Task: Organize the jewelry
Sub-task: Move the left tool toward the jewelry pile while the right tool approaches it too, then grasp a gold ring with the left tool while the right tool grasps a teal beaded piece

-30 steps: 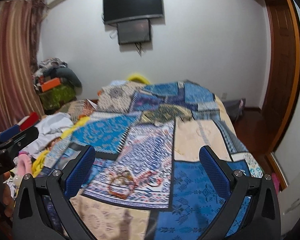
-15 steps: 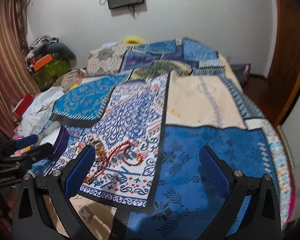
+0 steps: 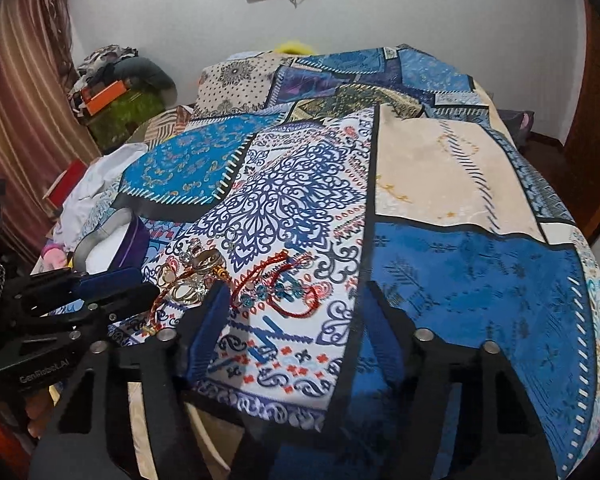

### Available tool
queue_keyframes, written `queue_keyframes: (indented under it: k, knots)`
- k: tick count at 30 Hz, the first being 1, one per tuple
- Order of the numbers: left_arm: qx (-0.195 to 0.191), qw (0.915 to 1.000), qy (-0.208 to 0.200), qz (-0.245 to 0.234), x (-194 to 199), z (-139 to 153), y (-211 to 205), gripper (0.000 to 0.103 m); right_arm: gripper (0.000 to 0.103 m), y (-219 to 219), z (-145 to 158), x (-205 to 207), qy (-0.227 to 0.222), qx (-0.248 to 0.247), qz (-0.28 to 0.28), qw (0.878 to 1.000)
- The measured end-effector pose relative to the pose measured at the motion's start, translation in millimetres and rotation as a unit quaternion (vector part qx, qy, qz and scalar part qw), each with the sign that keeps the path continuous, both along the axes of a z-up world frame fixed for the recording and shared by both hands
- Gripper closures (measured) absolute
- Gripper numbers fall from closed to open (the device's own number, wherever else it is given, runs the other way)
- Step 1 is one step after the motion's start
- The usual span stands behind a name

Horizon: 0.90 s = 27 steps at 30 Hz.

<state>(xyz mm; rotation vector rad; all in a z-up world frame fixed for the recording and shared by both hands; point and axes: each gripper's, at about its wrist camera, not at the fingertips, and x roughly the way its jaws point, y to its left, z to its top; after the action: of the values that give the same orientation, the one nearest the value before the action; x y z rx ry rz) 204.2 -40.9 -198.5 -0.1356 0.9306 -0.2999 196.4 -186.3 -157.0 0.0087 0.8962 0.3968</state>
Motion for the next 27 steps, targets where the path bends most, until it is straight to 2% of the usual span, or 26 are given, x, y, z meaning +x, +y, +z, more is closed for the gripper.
queue_keyframes:
  k: [10,14,15,18,27]
  knots:
    - [-0.015,0.9999,0.004,0.000,11.3,-8.2,-3.5,0.073,0.055,9.4,-7.2,1.8,-0.007,-0.027,0.008,1.000]
    - [-0.012,0.9999,0.001,0.004,11.9,-9.2,-4.0,0.082,0.069,11.2,-9.7,1.4,-0.013,-0.037,0.009,0.999]
    - [-0.012,0.9999,0.000,0.005,11.9,-9.2,-3.5,0.083,0.078,11.6,-10.2,0.9,-0.015,-0.042,0.008,0.999]
    - [-0.023,0.9997,0.002,0.008,12.4,-9.0,-0.8,0.083,0.084,12.3,-9.9,0.2,-0.018,-0.042,0.008,0.999]
    - [-0.022,0.9996,-0.015,0.006,0.6,7.1,-4.4,0.083,0.093,5.3,0.4,-4.1,-0.018,-0.014,0.000,1.000]
